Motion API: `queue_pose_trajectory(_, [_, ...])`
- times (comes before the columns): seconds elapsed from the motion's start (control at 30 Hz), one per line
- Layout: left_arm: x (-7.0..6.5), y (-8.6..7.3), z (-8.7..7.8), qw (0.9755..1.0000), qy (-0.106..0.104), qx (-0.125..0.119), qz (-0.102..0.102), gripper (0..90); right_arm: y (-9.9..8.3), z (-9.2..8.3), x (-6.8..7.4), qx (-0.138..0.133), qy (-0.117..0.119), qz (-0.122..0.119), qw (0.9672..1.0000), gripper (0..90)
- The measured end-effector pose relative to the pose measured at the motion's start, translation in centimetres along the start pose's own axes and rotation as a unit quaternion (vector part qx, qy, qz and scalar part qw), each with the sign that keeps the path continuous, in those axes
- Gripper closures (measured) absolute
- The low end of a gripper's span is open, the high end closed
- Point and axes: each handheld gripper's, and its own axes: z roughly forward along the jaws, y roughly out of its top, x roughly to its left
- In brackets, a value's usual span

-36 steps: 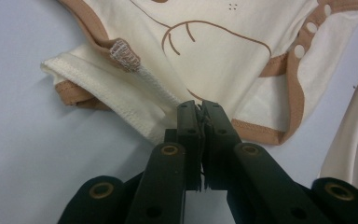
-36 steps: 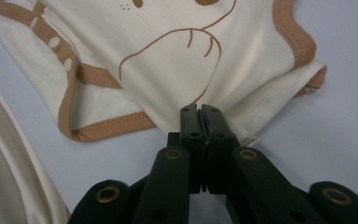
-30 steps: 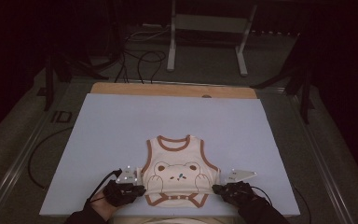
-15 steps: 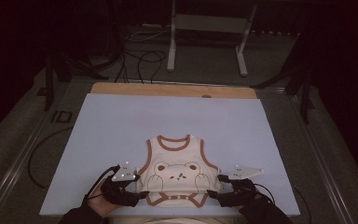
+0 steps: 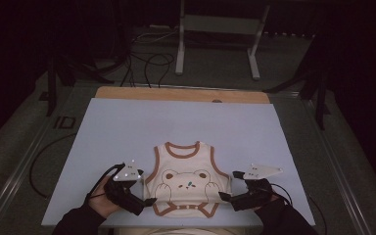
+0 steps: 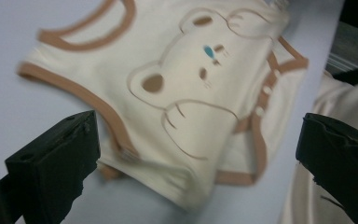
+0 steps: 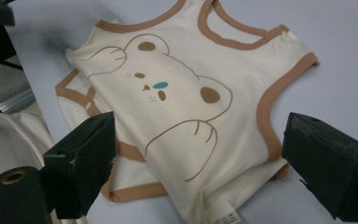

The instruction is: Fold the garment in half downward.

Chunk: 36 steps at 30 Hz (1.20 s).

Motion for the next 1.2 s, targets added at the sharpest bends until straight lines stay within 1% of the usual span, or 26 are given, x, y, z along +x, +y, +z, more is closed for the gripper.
queue_pose_trajectory(0.1, [0.4,0.6,-0.2,1.0000,0.007,-0.006,0.003,0.4,0.8,-0.3,-0.3,0.002,-0.007,-0.020,0.9998,10.5])
queue_pose_trajectory(0.17, [0.8,1.0,-0.3,0.9999,0.007,-0.007,0.008,0.4,1.4,-0.4,-0.4,-0.003,-0.014,-0.025,0.9996,10.4])
queue_pose_trajectory(0.2, [0.9,1.2,-0.4,0.9999,0.008,-0.008,0.009,0.4,1.6,-0.5,-0.5,-0.005,-0.014,-0.027,0.9995,10.5])
queue_pose_trajectory(0.27, [1.4,1.5,-0.4,0.9999,0.007,-0.012,0.007,0.4,2.2,-0.5,-0.8,-0.008,-0.022,-0.032,0.9992,10.5])
queue_pose_trajectory(0.4, [2.1,2.0,-0.3,0.9998,0.011,-0.012,0.011,0.4,3.2,-0.4,-1.4,-0.015,-0.028,-0.040,0.9987,10.4])
queue_pose_trajectory(0.47, [2.5,2.2,-0.2,0.9999,0.007,-0.011,0.010,0.4,3.7,-0.3,-1.8,-0.018,-0.030,-0.043,0.9985,10.5])
queue_pose_trajectory(0.53, [3.0,2.4,-0.2,0.9999,-0.001,-0.013,0.008,0.4,4.2,-0.2,-2.1,-0.019,-0.027,-0.041,0.9986,10.5])
queue_pose_trajectory(0.6, [3.4,2.6,-0.1,0.9998,-0.010,-0.016,0.005,0.4,4.7,-0.1,-2.5,-0.019,-0.025,-0.046,0.9985,10.4])
queue_pose_trajectory(0.77, [4.5,3.2,0.0,0.9997,-0.015,-0.021,-0.003,0.5,6.0,0.4,-3.2,-0.021,-0.021,-0.052,0.9982,10.4])
queue_pose_trajectory(0.93, [5.3,3.9,0.2,0.9997,-0.015,-0.020,0.002,0.5,7.1,1.1,-4.1,-0.023,-0.017,-0.049,0.9984,10.4])
queue_pose_trajectory(1.03, [5.9,4.2,0.4,0.9996,-0.016,-0.025,0.002,0.5,7.6,1.6,-4.6,-0.020,-0.017,-0.052,0.9983,10.4])
queue_pose_trajectory(1.1, [6.3,4.4,0.6,0.9994,-0.022,-0.028,-0.001,0.5,7.9,2.0,-4.9,-0.021,-0.013,-0.054,0.9982,10.4])
queue_pose_trajectory(1.13, [6.5,4.5,0.7,0.9992,-0.022,-0.032,0.003,0.5,8.1,2.1,-5.0,-0.021,-0.012,-0.055,0.9982,10.4])
queue_pose_trajectory(1.2, [6.9,4.6,0.9,0.9993,-0.021,-0.032,0.003,0.5,8.3,2.4,-5.3,-0.026,-0.004,-0.055,0.9981,10.4])
